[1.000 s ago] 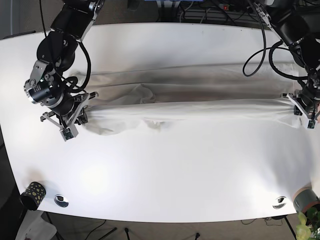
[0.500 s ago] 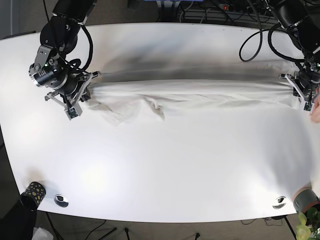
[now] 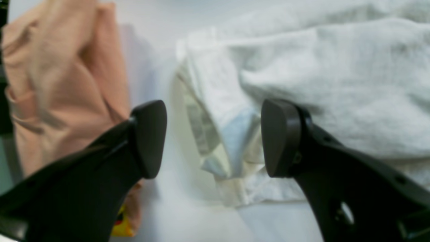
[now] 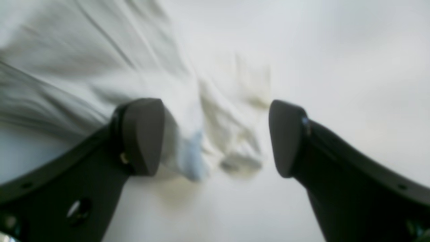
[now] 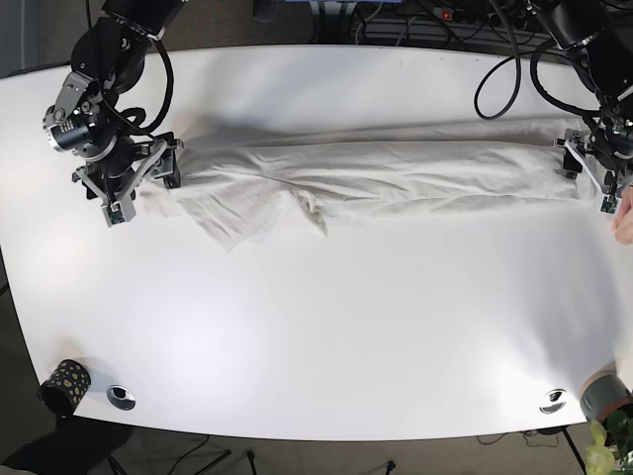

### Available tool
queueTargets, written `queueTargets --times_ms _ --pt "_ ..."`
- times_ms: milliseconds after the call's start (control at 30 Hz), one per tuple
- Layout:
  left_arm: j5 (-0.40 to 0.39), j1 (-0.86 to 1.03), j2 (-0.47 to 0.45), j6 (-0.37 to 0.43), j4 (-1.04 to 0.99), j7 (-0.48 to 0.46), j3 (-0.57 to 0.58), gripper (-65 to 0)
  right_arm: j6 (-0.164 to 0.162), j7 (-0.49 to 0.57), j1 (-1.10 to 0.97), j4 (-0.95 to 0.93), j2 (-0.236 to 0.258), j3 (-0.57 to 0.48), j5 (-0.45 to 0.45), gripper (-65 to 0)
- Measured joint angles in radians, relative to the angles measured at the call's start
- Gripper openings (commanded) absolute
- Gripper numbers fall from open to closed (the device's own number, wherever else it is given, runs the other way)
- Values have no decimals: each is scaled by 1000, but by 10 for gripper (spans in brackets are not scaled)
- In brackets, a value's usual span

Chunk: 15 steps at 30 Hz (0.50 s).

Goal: Fold the T-shirt properly
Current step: 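Drag the shirt ends apart with both grippers to flatten the strip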

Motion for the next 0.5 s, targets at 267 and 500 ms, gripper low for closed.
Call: queueTargets --times_ms 267,500 --pt "2 -11 51 5 154 49 23 -253 -3 -77 -11 19 -5 -30 150 -184" --pt "-6 6 77 -1 59 49 116 -253 3 6 -5 -93 -60 -161 84 -184"
